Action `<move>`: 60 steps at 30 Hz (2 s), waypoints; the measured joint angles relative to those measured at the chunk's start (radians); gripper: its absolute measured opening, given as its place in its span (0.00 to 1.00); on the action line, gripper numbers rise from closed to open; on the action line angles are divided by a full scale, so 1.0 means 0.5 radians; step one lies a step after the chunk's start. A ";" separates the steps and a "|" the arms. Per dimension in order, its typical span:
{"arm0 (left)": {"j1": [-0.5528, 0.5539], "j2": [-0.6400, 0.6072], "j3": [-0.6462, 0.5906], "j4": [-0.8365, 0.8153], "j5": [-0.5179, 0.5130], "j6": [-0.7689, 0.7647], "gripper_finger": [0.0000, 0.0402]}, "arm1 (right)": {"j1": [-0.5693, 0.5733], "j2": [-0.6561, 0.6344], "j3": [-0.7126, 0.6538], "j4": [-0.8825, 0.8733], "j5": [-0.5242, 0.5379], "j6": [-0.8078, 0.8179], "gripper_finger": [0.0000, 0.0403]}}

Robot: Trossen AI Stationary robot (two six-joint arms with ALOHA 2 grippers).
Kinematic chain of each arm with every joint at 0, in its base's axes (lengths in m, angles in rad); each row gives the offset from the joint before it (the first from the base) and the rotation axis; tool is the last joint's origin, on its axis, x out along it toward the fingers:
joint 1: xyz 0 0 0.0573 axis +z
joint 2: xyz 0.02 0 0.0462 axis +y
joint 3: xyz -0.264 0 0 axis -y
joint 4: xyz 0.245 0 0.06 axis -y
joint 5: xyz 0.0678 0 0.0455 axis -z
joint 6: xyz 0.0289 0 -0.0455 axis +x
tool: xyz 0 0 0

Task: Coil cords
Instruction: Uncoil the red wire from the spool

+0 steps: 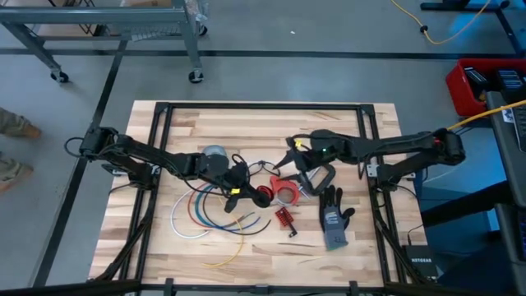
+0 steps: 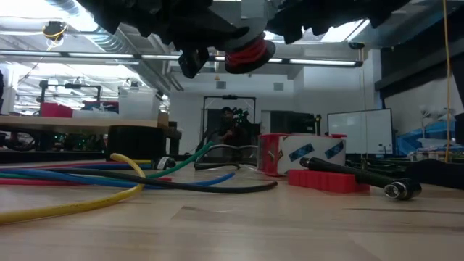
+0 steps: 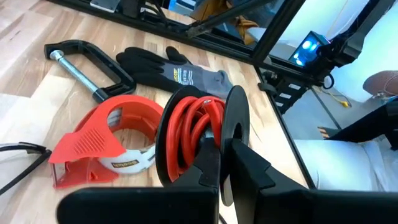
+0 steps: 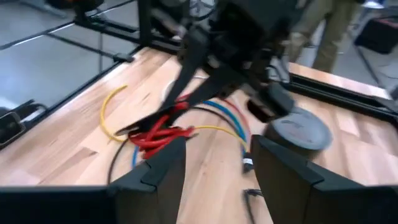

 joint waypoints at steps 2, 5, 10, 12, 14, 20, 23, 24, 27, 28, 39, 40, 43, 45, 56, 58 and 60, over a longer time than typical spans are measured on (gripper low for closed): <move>0.000 0.000 0.000 -0.004 0.000 0.000 0.01 | 0.020 0.036 0.024 0.007 -0.014 -0.040 0.46; 0.000 0.000 0.000 -0.010 -0.001 0.011 0.01 | 0.073 0.071 0.051 0.037 -0.033 -0.047 0.46; 0.003 0.000 0.000 -0.007 -0.039 0.013 0.01 | 0.175 0.135 0.072 0.077 -0.033 -0.105 0.46; 0.003 0.000 0.000 -0.006 -0.040 0.012 0.01 | 0.201 0.164 0.072 0.115 -0.015 -0.138 0.46; 0.003 0.000 0.000 -0.002 -0.041 0.007 0.01 | 0.219 0.194 0.072 0.172 0.062 -0.148 0.46; -0.016 0.000 0.000 -0.002 -0.041 0.000 0.01 | 0.223 0.258 0.072 0.288 0.151 -0.152 0.46; -0.027 0.000 0.000 0.007 -0.041 -0.001 0.01 | 0.224 0.277 0.072 0.291 0.181 -0.151 0.46; -0.029 0.000 0.000 0.017 -0.041 -0.001 0.01 | 0.224 0.277 0.072 0.288 0.180 -0.151 0.46; -0.030 0.006 0.000 0.096 -0.041 -0.010 0.01 | 0.224 0.276 0.072 0.300 0.181 -0.150 0.46; -0.029 0.011 -0.001 0.112 -0.037 -0.009 0.01 | 0.224 0.276 0.072 0.304 0.181 -0.149 0.46; -0.029 0.185 -0.001 0.384 -0.044 -0.093 0.01 | 0.224 0.276 0.072 0.292 0.180 -0.143 0.46; -0.029 0.204 -0.001 0.423 -0.046 -0.102 0.01 | 0.224 0.276 0.072 0.291 0.180 -0.143 0.46; -0.028 0.227 0.000 0.460 -0.045 -0.112 0.01 | 0.224 0.276 0.072 0.277 0.151 -0.141 0.46; -0.025 0.228 0.000 0.462 -0.044 -0.113 0.01 | 0.224 0.276 0.072 0.260 0.119 -0.140 0.46; -0.025 0.228 -0.003 0.513 -0.037 -0.159 0.01 | 0.224 0.272 0.073 0.202 0.077 -0.138 0.44; -0.025 0.228 -0.003 0.517 -0.037 -0.159 0.01 | 0.224 0.279 0.074 0.203 0.066 -0.138 0.40; -0.025 0.228 -0.003 0.519 -0.036 -0.159 0.01 | 0.224 0.281 0.074 0.200 0.032 -0.138 0.35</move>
